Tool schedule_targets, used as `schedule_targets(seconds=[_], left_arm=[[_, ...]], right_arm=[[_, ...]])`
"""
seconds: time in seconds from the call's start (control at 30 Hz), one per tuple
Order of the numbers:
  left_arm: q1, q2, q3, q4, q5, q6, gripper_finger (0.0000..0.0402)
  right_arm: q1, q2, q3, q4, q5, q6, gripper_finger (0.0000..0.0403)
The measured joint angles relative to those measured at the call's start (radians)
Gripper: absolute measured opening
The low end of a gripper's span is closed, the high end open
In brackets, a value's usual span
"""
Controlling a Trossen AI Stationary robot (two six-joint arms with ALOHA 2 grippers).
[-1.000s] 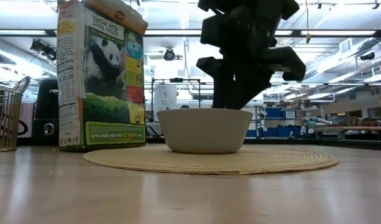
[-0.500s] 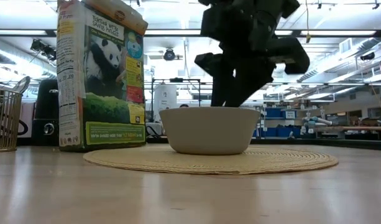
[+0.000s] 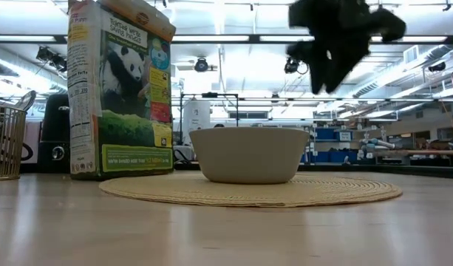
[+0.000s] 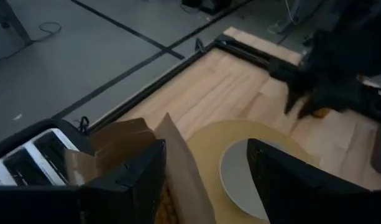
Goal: Arrange a breakfast setting
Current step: Pour the cereal into the gray bowl
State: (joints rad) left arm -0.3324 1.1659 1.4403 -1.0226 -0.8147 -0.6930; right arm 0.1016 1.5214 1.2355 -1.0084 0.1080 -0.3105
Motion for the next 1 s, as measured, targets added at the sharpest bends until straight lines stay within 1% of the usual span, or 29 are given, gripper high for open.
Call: schedule_targets(seconds=[0.13,0.2,0.33,0.43,0.5,0.57,0.8,0.87,1.0], left_arm=[[0.005,0.043,-0.001,-0.004,0.023,-0.009,0.0231],[0.002,0.068,0.0,-0.041,0.023,-0.012,0.0231],[-0.008,0.108,-0.001,-0.127,0.026,-0.073,0.0231],[-0.035,0.108,-0.001,-0.128,0.026,-0.111,0.0231],[-0.063,0.102,-0.001,-0.126,0.028,-0.114,0.0231],[-0.098,0.088,-0.001,-0.126,0.027,-0.116,0.0231],[-0.186,0.077,0.001,-0.151,0.026,-0.114,0.0231],[-0.2,0.078,0.001,-0.213,0.027,-0.159,0.0231],[-0.216,0.077,0.0,-0.413,0.062,-0.303,0.0231]], right_arm=[[-0.017,-0.035,-0.117,0.062,-0.017,0.085,0.0133],[-0.019,-0.037,-0.16,0.089,-0.023,0.12,0.0133],[-0.005,-0.036,-0.214,0.157,-0.034,0.172,0.0133],[-0.002,-0.036,-0.255,0.276,-0.035,0.181,0.0133],[-0.005,-0.031,-0.293,0.391,-0.019,0.197,0.0133],[-0.008,-0.007,-0.315,0.468,-0.003,0.203,0.0133],[-0.008,0.081,-0.32,0.5,0.012,0.173,0.0133],[-0.008,0.083,-0.32,0.505,0.011,0.18,0.0133],[-0.006,0.052,-0.32,0.507,0.006,0.184,0.0133]])
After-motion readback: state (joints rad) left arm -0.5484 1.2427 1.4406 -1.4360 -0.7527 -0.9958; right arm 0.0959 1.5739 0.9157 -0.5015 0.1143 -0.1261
